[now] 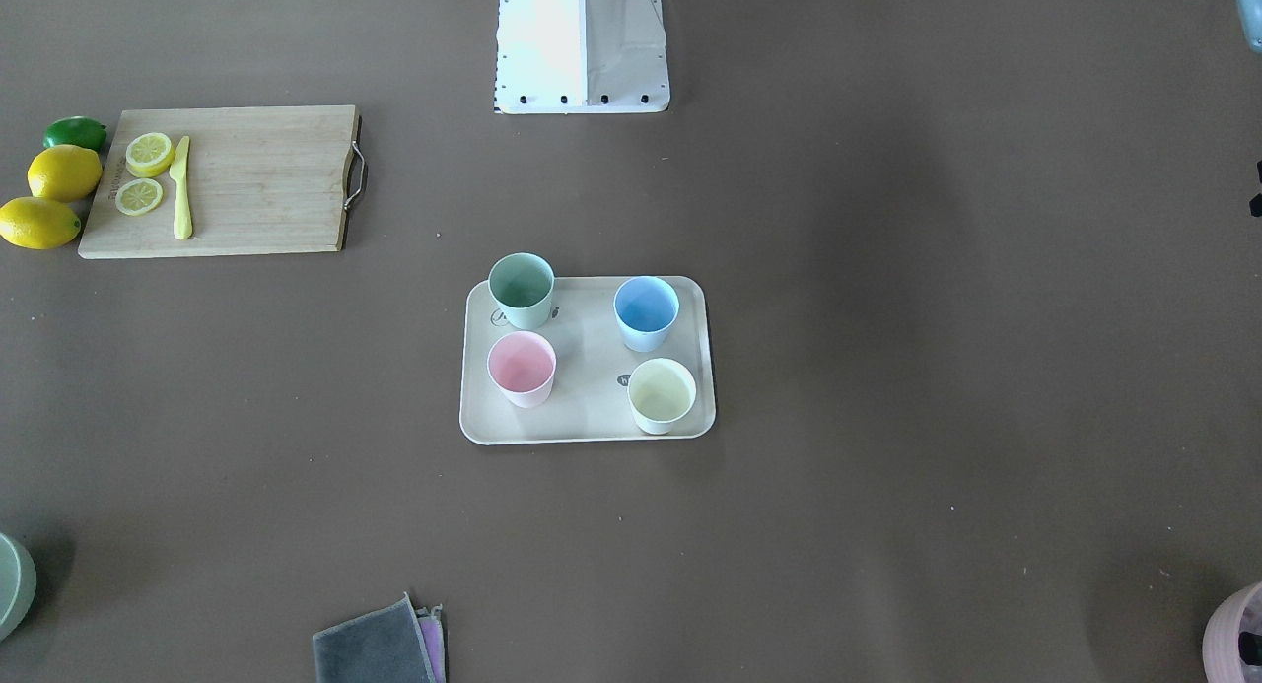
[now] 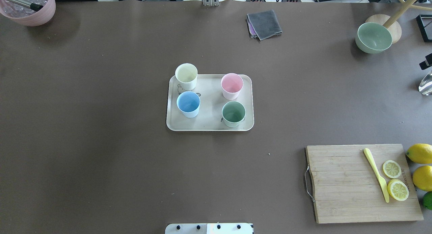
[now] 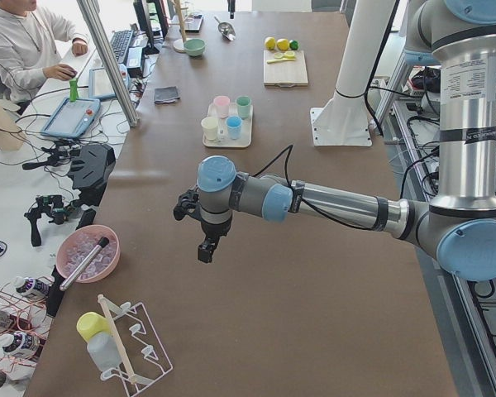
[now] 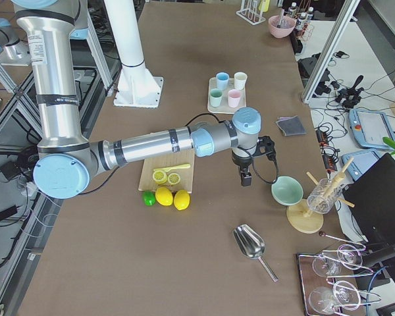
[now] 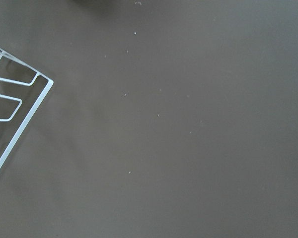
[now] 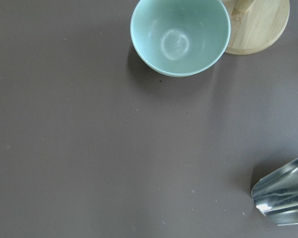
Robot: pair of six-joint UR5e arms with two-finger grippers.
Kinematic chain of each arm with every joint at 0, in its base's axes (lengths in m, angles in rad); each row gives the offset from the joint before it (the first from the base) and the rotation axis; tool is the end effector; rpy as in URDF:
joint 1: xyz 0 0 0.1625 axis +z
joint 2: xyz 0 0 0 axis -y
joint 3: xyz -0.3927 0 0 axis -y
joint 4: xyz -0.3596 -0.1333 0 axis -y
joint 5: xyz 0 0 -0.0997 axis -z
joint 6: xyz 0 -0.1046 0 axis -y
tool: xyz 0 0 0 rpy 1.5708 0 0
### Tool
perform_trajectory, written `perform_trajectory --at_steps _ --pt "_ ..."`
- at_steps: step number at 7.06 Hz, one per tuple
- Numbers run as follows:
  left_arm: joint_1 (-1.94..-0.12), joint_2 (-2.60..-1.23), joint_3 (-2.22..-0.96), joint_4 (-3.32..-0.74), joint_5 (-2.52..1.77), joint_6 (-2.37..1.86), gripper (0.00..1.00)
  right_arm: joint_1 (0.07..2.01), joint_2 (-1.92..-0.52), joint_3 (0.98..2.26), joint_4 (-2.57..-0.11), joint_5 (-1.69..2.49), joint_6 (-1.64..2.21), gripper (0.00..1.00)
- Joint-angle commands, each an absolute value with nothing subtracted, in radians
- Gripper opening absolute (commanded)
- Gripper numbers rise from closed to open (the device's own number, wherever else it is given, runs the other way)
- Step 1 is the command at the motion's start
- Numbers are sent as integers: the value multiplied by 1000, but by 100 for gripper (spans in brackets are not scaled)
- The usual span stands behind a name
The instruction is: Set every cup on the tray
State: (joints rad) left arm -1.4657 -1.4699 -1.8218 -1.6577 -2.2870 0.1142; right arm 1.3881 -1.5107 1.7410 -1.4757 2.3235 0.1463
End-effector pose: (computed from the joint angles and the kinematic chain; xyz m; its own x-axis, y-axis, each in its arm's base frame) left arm -0.0190 -0.4358 0.5527 0.7176 0.3411 -0.6073 -0.1849 0.9339 0.3060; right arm -0.0287 -0.4956 0.5129 0.6958 -0.2080 0.6874 0.0715 0.9725 0.2218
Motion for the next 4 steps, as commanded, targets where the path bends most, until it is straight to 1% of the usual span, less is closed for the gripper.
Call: perform_trajectory --at_steps 1,2,4 --pt "-1470 -1431 -1806 -1698 -2281 93 97 1393 -1542 1772 -1474 2324 137 100" --pt "-1468 -1419 -1798 -1765 -2276 86 97 1393 -1543 1775 -1474 2327 137 100" --pt "-1465 -1431 -1787 -1769 -2273 84 97 1390 -1540 1770 -1476 2327 138 100"
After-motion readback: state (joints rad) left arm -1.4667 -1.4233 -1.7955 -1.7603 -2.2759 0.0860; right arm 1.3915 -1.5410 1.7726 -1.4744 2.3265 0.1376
